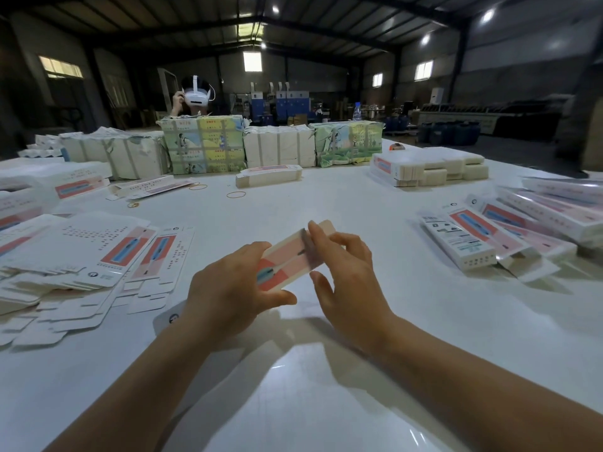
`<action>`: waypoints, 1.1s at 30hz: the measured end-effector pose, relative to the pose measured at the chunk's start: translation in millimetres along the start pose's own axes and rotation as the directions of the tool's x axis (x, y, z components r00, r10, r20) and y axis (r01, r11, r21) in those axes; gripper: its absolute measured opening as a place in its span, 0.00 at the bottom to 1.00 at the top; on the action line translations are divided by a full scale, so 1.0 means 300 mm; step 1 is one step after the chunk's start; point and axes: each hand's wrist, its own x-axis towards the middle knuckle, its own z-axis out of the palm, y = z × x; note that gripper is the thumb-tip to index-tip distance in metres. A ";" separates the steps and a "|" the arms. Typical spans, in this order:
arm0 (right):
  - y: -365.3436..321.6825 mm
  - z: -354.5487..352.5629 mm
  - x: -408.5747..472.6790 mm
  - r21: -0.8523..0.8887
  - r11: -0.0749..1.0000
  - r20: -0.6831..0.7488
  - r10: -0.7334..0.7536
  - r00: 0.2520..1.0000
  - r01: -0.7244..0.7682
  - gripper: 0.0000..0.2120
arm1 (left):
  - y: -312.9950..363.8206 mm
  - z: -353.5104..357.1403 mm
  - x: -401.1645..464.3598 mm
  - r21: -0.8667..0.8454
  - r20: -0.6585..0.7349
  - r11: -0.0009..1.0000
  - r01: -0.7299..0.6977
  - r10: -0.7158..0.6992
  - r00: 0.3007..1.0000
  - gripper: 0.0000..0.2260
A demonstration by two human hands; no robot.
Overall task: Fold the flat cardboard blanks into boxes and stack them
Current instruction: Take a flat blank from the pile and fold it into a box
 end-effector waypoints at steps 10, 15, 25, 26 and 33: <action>-0.025 0.022 0.002 0.261 0.941 0.162 0.176 0.971 -0.214 0.33 | 0.012 0.033 0.009 0.125 -0.045 0.992 0.002 0.004 0.999 0.29; 0.010 -0.009 0.029 0.278 0.940 -0.041 0.217 0.975 -0.197 0.30 | 0.006 0.035 0.008 0.095 -0.045 0.995 0.014 -0.010 0.999 0.31; 0.064 0.000 0.038 0.639 0.477 0.369 0.499 0.784 -0.604 0.08 | 0.022 0.047 0.001 0.094 -0.051 0.995 -0.026 0.031 0.998 0.33; 0.054 -0.002 0.033 0.569 0.619 0.269 0.481 0.835 -0.540 0.05 | 0.025 0.047 0.002 0.100 -0.052 0.995 -0.023 0.028 0.998 0.32; 0.005 0.022 0.006 -0.070 0.995 0.161 0.081 0.984 -0.071 0.11 | 0.038 0.047 0.003 0.228 -0.076 0.974 0.005 0.012 0.997 0.25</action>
